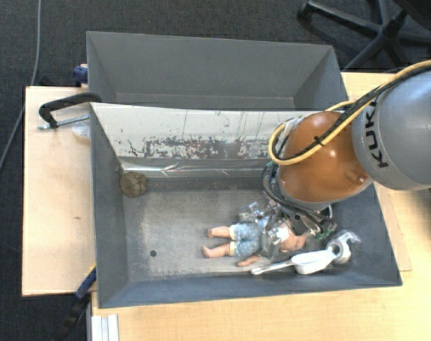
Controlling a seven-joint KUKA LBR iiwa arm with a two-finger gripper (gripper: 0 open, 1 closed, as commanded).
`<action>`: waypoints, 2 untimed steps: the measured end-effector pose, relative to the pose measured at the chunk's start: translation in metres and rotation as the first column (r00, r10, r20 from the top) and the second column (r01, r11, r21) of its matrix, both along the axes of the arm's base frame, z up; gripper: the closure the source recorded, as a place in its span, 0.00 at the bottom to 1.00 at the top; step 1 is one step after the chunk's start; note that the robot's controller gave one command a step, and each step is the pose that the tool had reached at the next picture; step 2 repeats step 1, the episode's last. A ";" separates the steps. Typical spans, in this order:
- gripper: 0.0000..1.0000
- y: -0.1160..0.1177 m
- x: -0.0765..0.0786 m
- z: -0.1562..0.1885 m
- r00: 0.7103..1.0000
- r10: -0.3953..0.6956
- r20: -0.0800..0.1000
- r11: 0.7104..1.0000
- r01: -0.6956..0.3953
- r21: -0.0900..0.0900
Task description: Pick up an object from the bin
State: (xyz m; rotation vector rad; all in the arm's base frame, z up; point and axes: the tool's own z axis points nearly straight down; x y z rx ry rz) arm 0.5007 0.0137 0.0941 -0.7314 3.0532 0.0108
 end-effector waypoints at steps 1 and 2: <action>1.00 0.000 0.003 0.028 1.000 -0.001 0.011 1.000 0.001 0.000; 1.00 0.000 0.003 0.028 1.000 -0.001 0.011 1.000 0.001 0.000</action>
Offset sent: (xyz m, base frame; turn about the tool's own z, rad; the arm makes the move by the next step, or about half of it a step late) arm 0.0001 0.0002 0.0275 0.0000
